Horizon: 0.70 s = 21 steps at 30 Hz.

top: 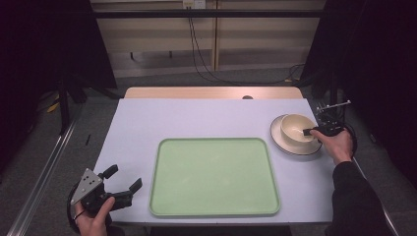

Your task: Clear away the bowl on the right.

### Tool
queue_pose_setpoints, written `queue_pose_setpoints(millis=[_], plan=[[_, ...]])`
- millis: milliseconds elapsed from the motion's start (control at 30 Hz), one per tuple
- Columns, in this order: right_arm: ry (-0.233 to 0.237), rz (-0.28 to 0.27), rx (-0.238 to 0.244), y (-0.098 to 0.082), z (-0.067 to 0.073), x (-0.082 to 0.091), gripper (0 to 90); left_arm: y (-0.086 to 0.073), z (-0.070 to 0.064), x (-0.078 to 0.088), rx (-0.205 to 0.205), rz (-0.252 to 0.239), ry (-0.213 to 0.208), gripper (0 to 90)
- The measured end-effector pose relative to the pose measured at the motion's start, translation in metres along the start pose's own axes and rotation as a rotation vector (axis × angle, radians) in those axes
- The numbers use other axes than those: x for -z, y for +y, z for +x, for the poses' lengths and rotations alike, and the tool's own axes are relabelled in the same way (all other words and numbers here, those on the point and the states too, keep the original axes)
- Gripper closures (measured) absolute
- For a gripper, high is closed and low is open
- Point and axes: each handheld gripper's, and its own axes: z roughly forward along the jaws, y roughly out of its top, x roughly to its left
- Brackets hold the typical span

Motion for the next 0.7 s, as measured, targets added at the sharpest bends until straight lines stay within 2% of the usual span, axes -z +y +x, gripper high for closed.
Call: queue_pose_setpoints(millis=[167, 233, 367, 600, 700], plan=[[0.016, 0.003, -0.02, 0.0008, 0.0005, 0.0002, 80.5, -0.0002, 0.0002, 0.0004, 0.001, -0.004, 0.002, 2.3], [0.036, -0.008, -0.046, 0.0007, -0.0006, 0.0013, 83.1, -0.0002, 0.0, 0.0005, -0.001, -0.002, 0.0, 2.3], [0.039, -0.01, -0.045, 0.0005, -0.0013, 0.0025, 83.7, -0.0002, 0.0, 0.0003, -0.001, -0.002, 0.0, 2.3], [0.063, -0.022, -0.088, -0.0013, -0.0022, 0.004, 84.1, -0.0002, -0.0004, 0.0003, -0.003, -0.001, 0.004, 2.3], [0.082, -0.032, -0.1, -0.002, -0.0028, 0.0063, 84.0, 0.0, -0.0006, 0.0004, -0.021, 0.008, 0.003, 2.3]])
